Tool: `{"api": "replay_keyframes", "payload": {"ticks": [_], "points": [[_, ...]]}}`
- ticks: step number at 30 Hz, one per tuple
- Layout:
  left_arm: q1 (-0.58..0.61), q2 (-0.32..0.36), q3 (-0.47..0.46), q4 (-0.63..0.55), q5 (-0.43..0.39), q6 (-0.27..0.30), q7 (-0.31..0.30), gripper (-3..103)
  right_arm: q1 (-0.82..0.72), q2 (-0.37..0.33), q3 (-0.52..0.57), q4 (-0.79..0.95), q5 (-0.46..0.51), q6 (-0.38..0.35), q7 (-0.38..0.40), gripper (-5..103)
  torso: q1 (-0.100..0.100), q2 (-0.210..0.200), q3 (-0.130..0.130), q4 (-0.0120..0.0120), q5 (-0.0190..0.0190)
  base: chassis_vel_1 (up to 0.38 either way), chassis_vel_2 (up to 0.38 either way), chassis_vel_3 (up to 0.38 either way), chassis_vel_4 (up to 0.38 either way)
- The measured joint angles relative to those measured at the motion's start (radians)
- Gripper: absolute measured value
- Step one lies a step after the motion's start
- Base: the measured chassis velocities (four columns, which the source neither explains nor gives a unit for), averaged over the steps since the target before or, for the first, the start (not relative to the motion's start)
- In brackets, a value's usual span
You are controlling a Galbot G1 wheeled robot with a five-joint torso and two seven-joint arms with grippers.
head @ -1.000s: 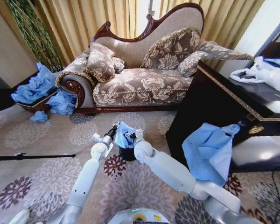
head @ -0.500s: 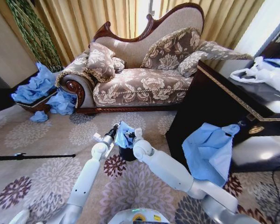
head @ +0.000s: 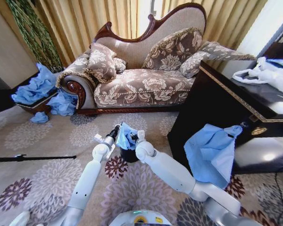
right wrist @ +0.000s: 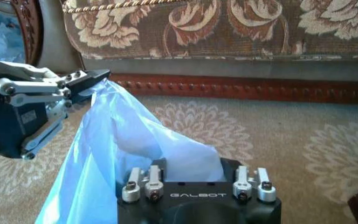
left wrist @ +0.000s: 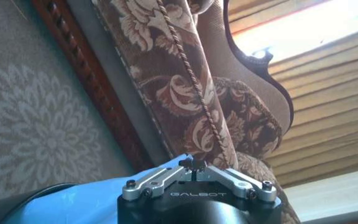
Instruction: Place a garbage bag over the trash bin.
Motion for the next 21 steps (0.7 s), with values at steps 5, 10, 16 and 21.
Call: {"api": "replay_keyframes", "payload": {"ticks": [5, 10, 16, 21], "points": [[0.007, -0.004, -0.001, -0.006, 0.003, 0.000, 0.000, 0, -0.003, 0.000, 0.001, -0.011, -0.023, 0.012, -0.014, 35, 0.000, 0.000, 0.000, 0.0000, 0.0000, 0.000, 0.000, 0.000, 0.000], [0.013, -0.005, -0.002, -0.012, 0.006, 0.000, 0.001, 0, -0.002, -0.004, 0.002, -0.019, -0.050, 0.023, -0.030, 19, 0.000, 0.000, 0.000, 0.0000, 0.0000, 0.000, 0.000, 0.000, 0.000], [0.014, -0.009, -0.003, -0.017, 0.007, 0.000, 0.001, 0, 0.002, -0.006, 0.006, -0.027, -0.059, 0.027, -0.039, 3, 0.000, 0.000, 0.000, 0.0000, 0.0000, 0.000, 0.000, 0.000, 0.000], [0.026, -0.009, -0.005, -0.033, 0.012, 0.006, 0.008, 0, 0.004, -0.014, 0.007, -0.034, -0.077, 0.037, -0.046, 0, 0.000, 0.000, 0.000, 0.0000, 0.0000, 0.000, 0.000, 0.000, 0.000]]}}
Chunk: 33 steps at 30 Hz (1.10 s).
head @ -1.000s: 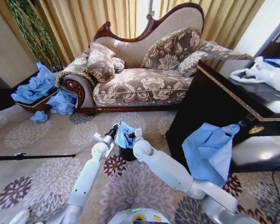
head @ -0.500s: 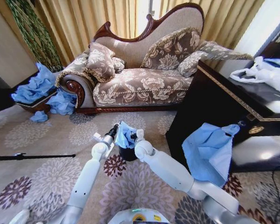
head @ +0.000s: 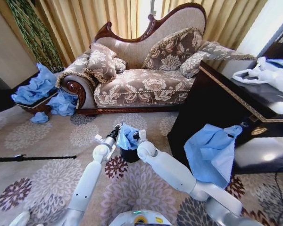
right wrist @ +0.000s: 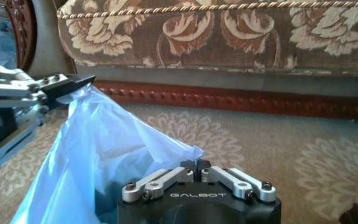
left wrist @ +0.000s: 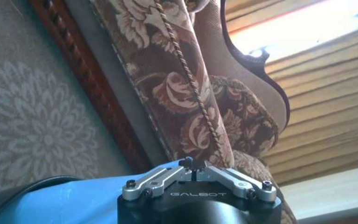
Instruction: Place a garbage bag over the trash bin.
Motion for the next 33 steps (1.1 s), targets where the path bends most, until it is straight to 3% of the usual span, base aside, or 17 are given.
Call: {"api": "replay_keyframes", "payload": {"ticks": [5, 7, 8, 10, 13, 16, 17, 19, 21, 26, 28, 29, 31, 32, 33], "points": [[0.014, 0.003, -0.011, -0.023, 0.001, 0.024, 0.015, -1, 0.025, -0.022, -0.005, 0.021, -0.001, 0.000, 0.003, 0, 0.000, 0.000, 0.000, 0.0001, 0.0000, 0.000, 0.000, 0.000, 0.000], [0.019, 0.004, -0.014, -0.032, 0.001, 0.029, 0.018, 4, 0.039, -0.030, -0.007, 0.023, -0.001, -0.002, 0.004, 0, 0.000, 0.000, 0.000, 0.0000, 0.0000, 0.000, 0.000, 0.000, 0.000], [0.026, 0.005, -0.016, -0.041, 0.002, 0.031, 0.020, 15, 0.051, -0.031, -0.006, 0.023, 0.001, -0.003, 0.005, 0, 0.000, 0.000, 0.000, -0.0001, 0.0000, 0.000, 0.000, 0.000, 0.000], [0.030, 0.007, -0.017, -0.047, 0.003, 0.032, 0.020, 15, 0.055, -0.031, -0.006, 0.022, 0.002, -0.005, 0.006, 0, 0.000, 0.000, 0.000, 0.0000, 0.0001, 0.000, 0.000, 0.000, 0.000], [0.050, 0.017, -0.020, -0.066, 0.015, 0.037, 0.019, 31, 0.060, -0.020, -0.006, 0.022, 0.005, -0.010, 0.016, 0, 0.000, 0.000, 0.000, -0.0001, 0.0000, 0.000, 0.000, 0.000, 0.000], [0.073, 0.030, -0.023, -0.092, 0.018, 0.043, 0.017, 36, 0.061, -0.010, -0.005, 0.016, 0.007, -0.013, 0.021, 0, 0.000, 0.000, 0.000, -0.0001, 0.0000, 0.000, 0.000, 0.000, 0.000], [0.101, 0.048, -0.027, -0.121, 0.018, 0.048, 0.014, 47, 0.061, -0.002, -0.002, 0.006, 0.006, -0.014, 0.020, 0, 0.000, 0.000, 0.000, 0.0000, 0.0000, 0.000, 0.000, 0.000, 0.000], [0.119, 0.057, -0.030, -0.138, 0.019, 0.050, 0.013, 47, 0.061, 0.002, 0.001, 0.001, 0.005, -0.014, 0.018, 0, 0.000, 0.000, 0.000, 0.0001, -0.0001, 0.000, 0.000, 0.000, 0.000], [0.159, 0.076, -0.037, -0.175, 0.033, 0.052, 0.010, 58, 0.061, 0.009, 0.012, -0.010, 0.005, -0.015, 0.015, 0, 0.000, 0.000, 0.000, 0.0001, -0.0001, 0.000, 0.000, 0.000, 0.000], [0.290, 0.127, -0.076, -0.330, 0.131, 0.057, -0.008, 80, 0.037, 0.002, 0.038, -0.011, 0.004, -0.015, 0.002, 0, 0.000, 0.000, 0.000, 0.0002, -0.0002, 0.000, 0.000, 0.000, 0.000], [0.312, 0.131, -0.084, -0.361, 0.170, 0.056, -0.018, 80, 0.029, 0.000, 0.042, -0.008, 0.001, -0.015, -0.001, 0, 0.000, 0.000, 0.000, 0.0000, 0.0000, 0.000, 0.000, 0.000, 0.000], [0.320, 0.133, -0.086, -0.374, 0.196, 0.054, -0.022, 85, 0.026, 0.000, 0.044, -0.007, 0.000, -0.015, -0.002, 0, 0.000, 0.000, 0.000, 0.0000, -0.0001, 0.000, 0.000, 0.000, 0.000], [0.349, 0.145, -0.084, -0.421, 0.387, 0.055, -0.050, 96, 0.008, -0.001, 0.048, 0.000, -0.007, -0.013, -0.008, 0, 0.000, 0.000, 0.000, 0.0000, -0.0001, 0.000, 0.000, 0.000, 0.000], [0.349, 0.145, -0.084, -0.421, 0.387, 0.055, -0.050, 96, 0.008, -0.001, 0.048, 0.000, -0.007, -0.013, -0.008, 0, 0.000, 0.000, 0.000, 0.0000, -0.0001, 0.000, 0.000, 0.000, 0.000], [0.356, 0.150, -0.079, -0.434, 0.469, 0.059, -0.062, 98, 0.004, 0.000, 0.049, 0.001, -0.010, -0.012, -0.010, 0, 0.000, 0.000, 0.000, 0.0000, -0.0001, 0.000, 0.000, 0.000, 0.000]]}}
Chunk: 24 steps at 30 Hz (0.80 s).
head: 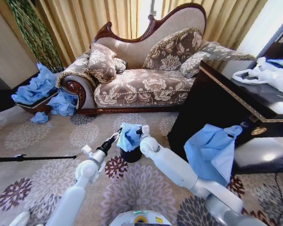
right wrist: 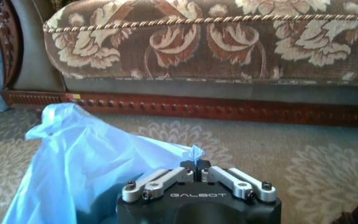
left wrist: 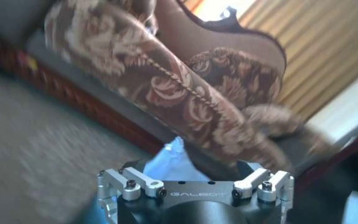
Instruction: Place a garbage bag over the trash bin.
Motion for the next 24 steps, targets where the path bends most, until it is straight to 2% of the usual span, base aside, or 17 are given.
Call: {"api": "replay_keyframes", "payload": {"ticks": [2, 6, 9, 13, 16, 19, 24], "points": [[0.017, 0.014, 0.002, -0.019, 0.139, 0.015, -0.009, 100, -0.008, 0.000, 0.001, 0.002, -0.005, 0.002, -0.005, 0, 0.000, 0.000, 0.000, -0.0001, 0.0000, 0.000, 0.000, 0.000, 0.000], [0.044, 0.030, -0.009, -0.028, 0.204, 0.048, -0.009, 100, -0.019, -0.001, 0.003, 0.005, -0.013, 0.004, -0.015, 0, 0.000, 0.000, 0.000, 0.0001, 0.0000, 0.000, 0.000, 0.000, 0.000], [0.047, 0.033, -0.014, -0.011, 0.210, 0.054, -0.005, 100, -0.023, -0.001, 0.004, 0.005, -0.019, 0.006, -0.020, 0, 0.000, 0.000, 0.000, 0.0001, 0.0000, 0.000, 0.000, 0.000, 0.000], [0.024, 0.035, -0.010, 0.059, 0.193, 0.062, 0.037, 100, -0.025, 0.000, 0.004, 0.004, -0.024, 0.008, -0.025, 0, 0.000, 0.000, 0.000, 0.0001, 0.0000, 0.000, 0.000, 0.000, 0.000], [-0.019, 0.041, 0.025, 0.130, 0.174, 0.058, 0.113, 100, -0.025, 0.001, 0.003, 0.002, -0.027, 0.009, -0.028, 0, 0.000, 0.000, 0.000, 0.0000, 0.0000, 0.000, 0.000, 0.000, 0.000], [-0.039, 0.044, 0.059, 0.142, 0.173, 0.060, 0.130, 100, -0.025, -0.004, 0.003, 0.002, -0.028, 0.010, -0.030, 0, 0.000, 0.000, 0.000, -0.0001, 0.0000, 0.000, 0.000, 0.000, 0.000], [-0.058, 0.033, 0.106, 0.154, 0.185, 0.057, 0.117, 100, -0.026, -0.011, 0.004, 0.003, -0.032, 0.011, -0.036, 0, 0.000, 0.000, 0.000, 0.0000, 0.0001, 0.000, 0.000, 0.000, 0.000]]}}
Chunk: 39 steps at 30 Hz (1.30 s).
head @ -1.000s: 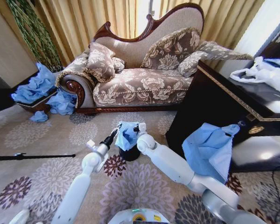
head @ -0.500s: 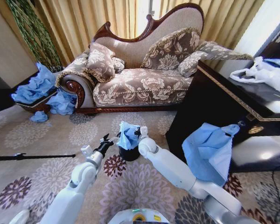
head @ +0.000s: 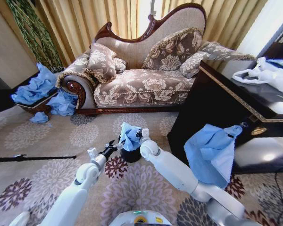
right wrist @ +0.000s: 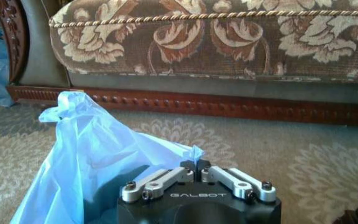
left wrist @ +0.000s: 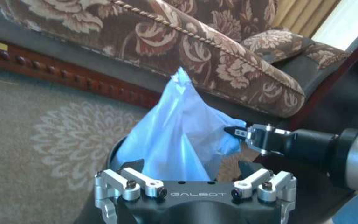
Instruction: Place a garbage bag over the trash bin.
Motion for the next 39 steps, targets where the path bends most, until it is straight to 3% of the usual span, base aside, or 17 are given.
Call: {"api": "replay_keyframes", "payload": {"ticks": [9, 11, 13, 15, 16, 20, 21, 29, 30, 33, 39], "points": [[-0.061, -0.035, 0.051, 0.038, 0.000, -0.009, -0.035, 101, -0.002, -0.002, 0.004, -0.008, -0.009, 0.004, -0.013, 0, 0.000, 0.000, 0.000, -0.0001, 0.0001, 0.000, 0.000, 0.000, 0.000], [-0.068, -0.048, 0.059, 0.044, 0.003, -0.009, -0.045, 93, -0.004, -0.003, 0.004, -0.009, -0.010, 0.004, -0.015, 0, 0.000, 0.000, 0.000, 0.0000, 0.0001, 0.000, 0.000, 0.000, 0.000], [-0.069, -0.054, 0.064, 0.046, 0.008, -0.011, -0.052, 93, -0.005, -0.004, 0.004, -0.009, -0.011, 0.004, -0.015, 0, 0.000, 0.000, 0.000, 0.0000, 0.0001, 0.000, 0.000, 0.000, 0.000], [-0.065, -0.059, 0.070, 0.046, 0.014, -0.016, -0.059, 83, -0.008, -0.006, 0.004, -0.008, -0.012, 0.004, -0.016, 0, 0.000, 0.000, 0.000, 0.0000, 0.0000, 0.000, 0.000, 0.000, 0.000], [-0.065, -0.059, 0.070, 0.046, 0.014, -0.016, -0.059, 83, -0.008, -0.006, 0.004, -0.008, -0.012, 0.004, -0.016, 0, 0.000, 0.000, 0.000, 0.0000, 0.0000, 0.000, 0.000, 0.000, 0.000], [-0.057, -0.057, 0.070, 0.034, 0.016, -0.023, -0.077, 61, -0.013, -0.008, 0.007, -0.007, -0.015, 0.007, -0.020, 0, 0.000, 0.000, 0.000, 0.0001, 0.0000, 0.000, 0.000, 0.000, 0.000], [-0.057, -0.057, 0.070, 0.034, 0.016, -0.023, -0.077, 61, -0.013, -0.008, 0.007, -0.007, -0.015, 0.007, -0.020, 0, 0.000, 0.000, 0.000, 0.0001, 0.0000, 0.000, 0.000, 0.000, 0.000], [-0.064, -0.066, 0.071, 0.035, 0.015, -0.036, -0.107, 29, -0.029, -0.023, 0.018, 0.006, -0.021, 0.016, -0.024, 0, 0.000, 0.000, 0.000, 0.0000, 0.0000, 0.000, 0.000, 0.000, 0.000], [-0.064, -0.066, 0.071, 0.035, 0.015, -0.036, -0.107, 29, -0.029, -0.023, 0.018, 0.006, -0.021, 0.016, -0.024, 0, 0.000, 0.000, 0.000, 0.0000, 0.0000, 0.000, 0.000, 0.000, 0.000], [-0.066, -0.070, 0.076, 0.035, 0.015, -0.036, -0.117, 13, -0.031, -0.031, 0.020, 0.012, -0.021, 0.019, -0.024, 0, 0.000, 0.000, 0.000, 0.0000, 0.0000, 0.000, 0.000, 0.000, 0.000], [-0.064, -0.071, 0.079, 0.023, 0.021, -0.031, -0.147, 1, -0.035, -0.034, 0.021, 0.019, -0.023, 0.022, -0.024, 0, 0.000, 0.000, 0.000, 0.0000, 0.0000, 0.000, 0.000, 0.000, 0.000]]}}
